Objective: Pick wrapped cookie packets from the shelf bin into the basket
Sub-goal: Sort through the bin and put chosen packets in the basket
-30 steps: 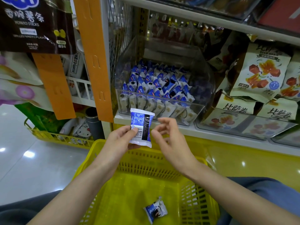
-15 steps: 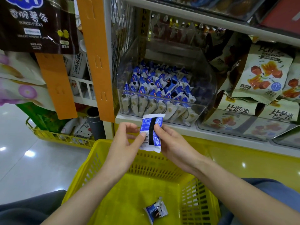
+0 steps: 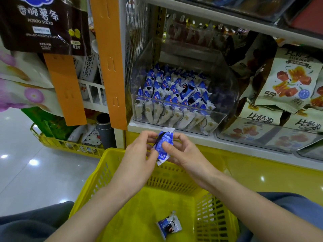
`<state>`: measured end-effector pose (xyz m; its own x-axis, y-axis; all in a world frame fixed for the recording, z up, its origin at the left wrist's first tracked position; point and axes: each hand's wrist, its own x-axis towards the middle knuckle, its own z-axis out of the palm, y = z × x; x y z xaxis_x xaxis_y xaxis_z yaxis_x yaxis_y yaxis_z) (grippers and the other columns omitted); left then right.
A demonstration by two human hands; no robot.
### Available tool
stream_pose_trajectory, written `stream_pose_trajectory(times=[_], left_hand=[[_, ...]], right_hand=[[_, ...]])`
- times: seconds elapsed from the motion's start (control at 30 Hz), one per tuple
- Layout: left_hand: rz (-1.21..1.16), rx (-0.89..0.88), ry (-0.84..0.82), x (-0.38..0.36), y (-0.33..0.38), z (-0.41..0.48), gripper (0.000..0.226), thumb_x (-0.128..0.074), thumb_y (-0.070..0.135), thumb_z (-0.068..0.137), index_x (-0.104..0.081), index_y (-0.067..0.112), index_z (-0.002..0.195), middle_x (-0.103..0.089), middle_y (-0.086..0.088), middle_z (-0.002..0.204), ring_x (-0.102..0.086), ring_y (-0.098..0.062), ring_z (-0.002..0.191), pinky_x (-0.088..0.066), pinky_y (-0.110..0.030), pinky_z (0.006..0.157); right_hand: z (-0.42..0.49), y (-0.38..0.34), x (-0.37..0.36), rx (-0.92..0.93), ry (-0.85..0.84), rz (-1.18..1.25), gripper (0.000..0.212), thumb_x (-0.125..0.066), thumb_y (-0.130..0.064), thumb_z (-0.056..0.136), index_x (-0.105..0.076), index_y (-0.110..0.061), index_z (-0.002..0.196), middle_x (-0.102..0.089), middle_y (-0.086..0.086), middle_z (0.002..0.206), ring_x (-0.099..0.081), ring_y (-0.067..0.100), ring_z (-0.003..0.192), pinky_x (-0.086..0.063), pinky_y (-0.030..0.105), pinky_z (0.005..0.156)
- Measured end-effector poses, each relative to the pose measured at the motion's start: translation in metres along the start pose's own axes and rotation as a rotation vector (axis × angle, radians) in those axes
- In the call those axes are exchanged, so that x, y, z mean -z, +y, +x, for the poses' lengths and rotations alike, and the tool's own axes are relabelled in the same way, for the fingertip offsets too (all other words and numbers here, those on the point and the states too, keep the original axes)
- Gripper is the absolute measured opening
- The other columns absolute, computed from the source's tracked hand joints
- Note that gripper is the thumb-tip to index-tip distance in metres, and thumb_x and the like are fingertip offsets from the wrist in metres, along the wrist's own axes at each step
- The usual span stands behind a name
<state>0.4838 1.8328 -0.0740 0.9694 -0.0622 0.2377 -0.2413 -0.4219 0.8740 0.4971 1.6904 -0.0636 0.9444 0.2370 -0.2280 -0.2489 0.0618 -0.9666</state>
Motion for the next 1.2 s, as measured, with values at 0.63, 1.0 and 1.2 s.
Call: stream_pose_trajectory(times=[0.63,1.0,1.2], left_hand=[[0.208,-0.065,0.050,0.003,-0.010,0.002,0.029,-0.048,0.021,0.093,-0.043,0.031,0.067,-0.045,0.011,0.056,-0.048,0.001,0.058,-0.035,-0.011,0.050],[-0.131,0.160,-0.120,-0.006,-0.005,0.006,0.026,-0.052,0.003,0.088,-0.053,0.025,0.101,-0.062,0.007,0.099,-0.061,-0.007,0.084,-0.049,-0.019,0.071],[-0.537,0.361,-0.207,-0.016,0.004,0.000,0.012,-0.051,0.020,0.092,-0.056,0.020,0.103,-0.069,0.009,0.089,-0.063,0.000,0.086,-0.051,-0.018,0.080]], right_hand=[[-0.004,0.004,0.001,0.091,-0.062,-0.345,0.025,-0.066,-0.007,0.082,-0.049,-0.017,0.099,-0.064,0.007,0.107,-0.061,0.012,0.097,-0.048,0.022,0.089],[0.003,0.006,0.004,0.027,0.102,-0.233,0.018,-0.061,-0.017,0.087,-0.048,-0.016,0.099,-0.063,0.009,0.101,-0.063,0.001,0.071,-0.051,0.015,0.062],[-0.002,0.013,0.010,0.372,0.192,-0.944,0.048,-0.076,-0.032,0.069,-0.045,-0.020,0.104,-0.052,-0.009,0.101,-0.050,0.007,0.092,-0.043,0.022,0.078]])
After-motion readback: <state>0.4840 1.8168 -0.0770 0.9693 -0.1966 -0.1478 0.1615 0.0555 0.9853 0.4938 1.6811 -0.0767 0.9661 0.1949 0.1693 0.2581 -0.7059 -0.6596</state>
